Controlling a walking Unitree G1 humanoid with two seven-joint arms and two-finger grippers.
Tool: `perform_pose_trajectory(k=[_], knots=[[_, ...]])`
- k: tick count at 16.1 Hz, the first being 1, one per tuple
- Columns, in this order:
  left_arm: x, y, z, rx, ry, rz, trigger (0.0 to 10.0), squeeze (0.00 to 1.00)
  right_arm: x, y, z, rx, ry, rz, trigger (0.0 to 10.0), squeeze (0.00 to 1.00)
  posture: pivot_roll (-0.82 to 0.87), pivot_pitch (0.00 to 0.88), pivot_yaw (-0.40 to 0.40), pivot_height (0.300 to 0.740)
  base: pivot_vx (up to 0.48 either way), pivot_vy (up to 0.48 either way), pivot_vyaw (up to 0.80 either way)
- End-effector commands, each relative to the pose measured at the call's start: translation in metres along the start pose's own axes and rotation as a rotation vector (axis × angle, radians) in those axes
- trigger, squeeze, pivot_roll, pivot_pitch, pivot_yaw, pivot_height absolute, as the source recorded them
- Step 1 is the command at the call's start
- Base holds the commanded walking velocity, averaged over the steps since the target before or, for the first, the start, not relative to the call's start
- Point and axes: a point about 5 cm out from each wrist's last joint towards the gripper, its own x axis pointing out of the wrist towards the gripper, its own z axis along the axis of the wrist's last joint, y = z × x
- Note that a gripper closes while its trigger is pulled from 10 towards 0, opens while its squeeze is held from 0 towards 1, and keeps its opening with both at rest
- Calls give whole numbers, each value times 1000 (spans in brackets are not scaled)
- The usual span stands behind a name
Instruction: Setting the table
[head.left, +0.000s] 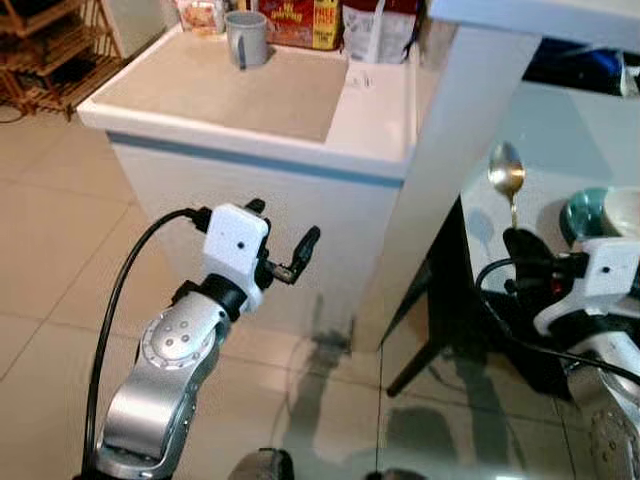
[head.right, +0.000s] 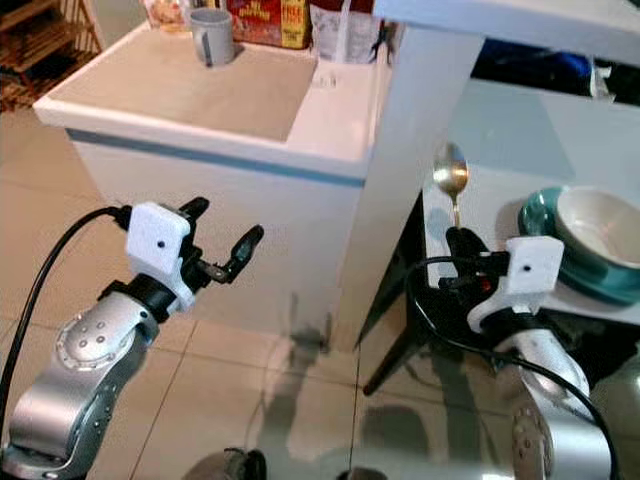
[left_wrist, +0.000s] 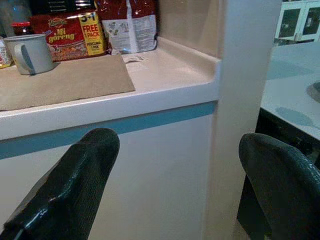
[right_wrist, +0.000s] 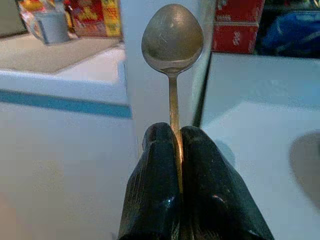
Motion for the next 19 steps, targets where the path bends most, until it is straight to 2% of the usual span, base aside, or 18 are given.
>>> perform_pose_trajectory(k=[1, 4, 7, 11, 19], knots=[[3, -1, 2, 7, -12, 8, 10000, 0, 2, -6, -2, -13, 42, -53, 10000, 0, -35, 108, -52, 740, 0, 0, 0], [8, 1, 3, 0, -9, 24, 10000, 0, 13, -4, -1, -25, 85, -68, 10000, 0, -36, 107, -51, 740, 0, 0, -204], [10, -1, 4, -8, -11, 12, 10000, 0, 31, 7, 1, -18, 109, -15, 10000, 0, -35, 108, -51, 740, 439, 0, -410], [7, 3, 3, -9, -5, 26, 10000, 0, 34, 8, -5, -30, 181, -4, 10000, 0, -29, 110, -60, 740, 448, 0, 0], [7, -1, 4, -17, -10, -4, 10000, 0, 34, 3, -9, -59, 213, -28, 10000, 0, -29, 110, -59, 740, 451, 0, 0]])
